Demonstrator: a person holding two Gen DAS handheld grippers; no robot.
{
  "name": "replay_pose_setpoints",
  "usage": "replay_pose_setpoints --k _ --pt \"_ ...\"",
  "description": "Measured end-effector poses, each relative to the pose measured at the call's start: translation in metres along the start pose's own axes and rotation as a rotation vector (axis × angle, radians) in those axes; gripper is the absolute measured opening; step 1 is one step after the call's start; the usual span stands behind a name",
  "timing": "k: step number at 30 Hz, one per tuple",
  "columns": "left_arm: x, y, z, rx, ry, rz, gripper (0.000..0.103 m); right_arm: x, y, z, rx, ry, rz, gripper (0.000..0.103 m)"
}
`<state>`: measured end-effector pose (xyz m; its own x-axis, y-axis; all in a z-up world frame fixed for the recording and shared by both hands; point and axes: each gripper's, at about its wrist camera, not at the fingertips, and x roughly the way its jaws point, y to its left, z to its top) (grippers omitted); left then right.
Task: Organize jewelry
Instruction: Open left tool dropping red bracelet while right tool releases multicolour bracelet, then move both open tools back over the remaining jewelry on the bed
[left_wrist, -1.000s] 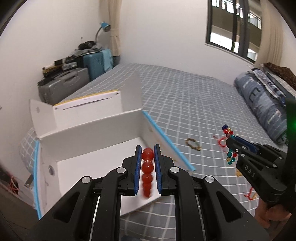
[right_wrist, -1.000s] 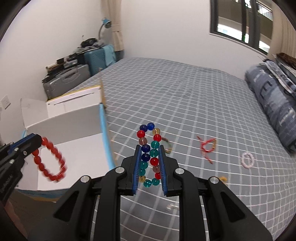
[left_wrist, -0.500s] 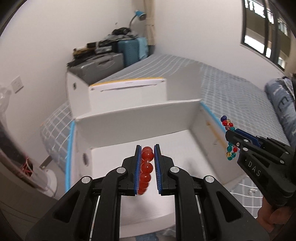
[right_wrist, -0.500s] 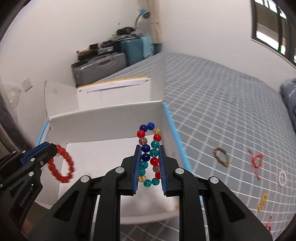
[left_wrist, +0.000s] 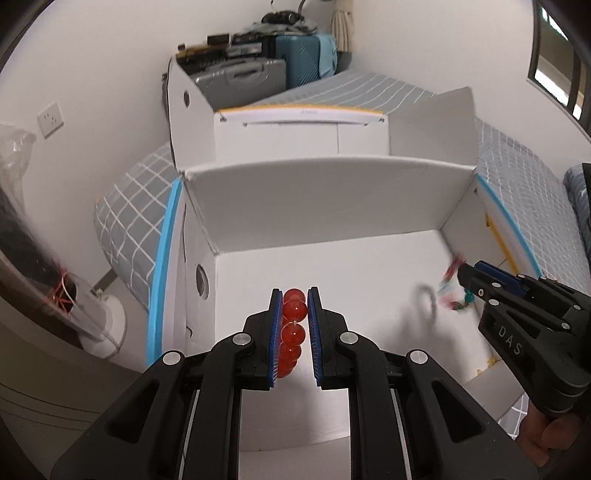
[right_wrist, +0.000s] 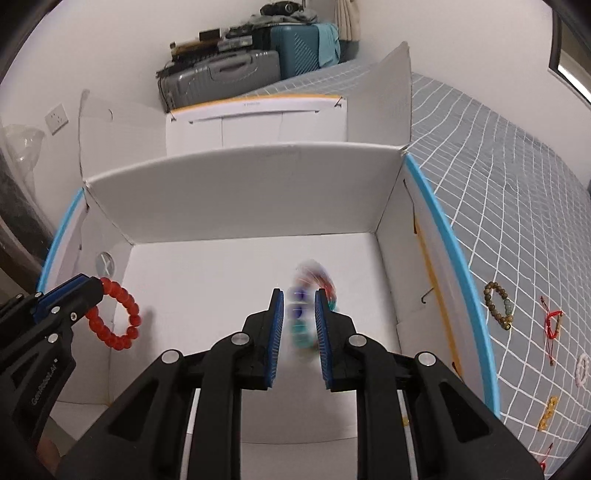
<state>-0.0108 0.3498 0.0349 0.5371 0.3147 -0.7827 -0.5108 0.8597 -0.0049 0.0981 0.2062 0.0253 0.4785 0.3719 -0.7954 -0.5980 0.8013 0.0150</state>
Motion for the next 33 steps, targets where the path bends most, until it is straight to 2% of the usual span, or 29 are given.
replay_pose_setpoints --k 8,11,13,14,16,18,20,22,24,25,27,30,33 --pt "0.015 0.005 0.0 -0.003 0.032 -0.004 0.015 0.012 0.0 0.0 0.004 0.031 -0.01 0.017" --pt "0.013 0.005 0.001 -0.005 0.016 0.017 0.016 0.014 0.001 0.001 0.009 0.039 -0.005 0.022" --pt "0.012 0.005 0.001 -0.01 0.018 0.016 0.026 0.015 0.001 0.003 0.012 0.038 -0.005 0.031" --pt "0.011 0.005 0.001 -0.014 0.017 0.021 0.035 0.014 0.001 0.003 0.013 0.035 -0.004 0.034" --pt "0.008 0.006 0.001 -0.013 0.006 0.032 0.041 0.011 0.003 0.003 0.012 0.026 -0.002 0.042" --pt "0.004 0.006 0.002 -0.02 -0.006 0.036 0.06 0.008 0.004 0.003 0.01 0.015 -0.002 0.05" --pt "-0.002 0.007 0.002 -0.023 -0.031 0.054 0.069 0.001 0.003 0.004 0.016 -0.006 -0.008 0.061" --pt "-0.009 0.009 0.003 -0.029 -0.048 0.056 0.072 -0.01 0.003 0.004 0.02 -0.039 -0.016 0.072" --pt "-0.014 0.012 0.004 -0.035 -0.065 0.057 0.081 -0.021 0.001 0.005 0.027 -0.069 -0.018 0.078" --pt "-0.016 0.013 0.004 -0.036 -0.071 0.061 0.081 -0.024 0.001 0.006 0.029 -0.077 -0.02 0.081" --pt "-0.021 0.014 0.004 -0.042 -0.086 0.062 0.09 -0.032 -0.001 0.006 0.034 -0.094 -0.023 0.085" --pt "-0.028 0.015 0.005 -0.045 -0.112 0.061 0.097 -0.043 -0.002 0.005 0.045 -0.124 -0.031 0.091" --pt "-0.033 0.013 0.007 -0.045 -0.121 0.054 0.097 -0.051 -0.002 0.006 0.046 -0.148 -0.042 0.095"
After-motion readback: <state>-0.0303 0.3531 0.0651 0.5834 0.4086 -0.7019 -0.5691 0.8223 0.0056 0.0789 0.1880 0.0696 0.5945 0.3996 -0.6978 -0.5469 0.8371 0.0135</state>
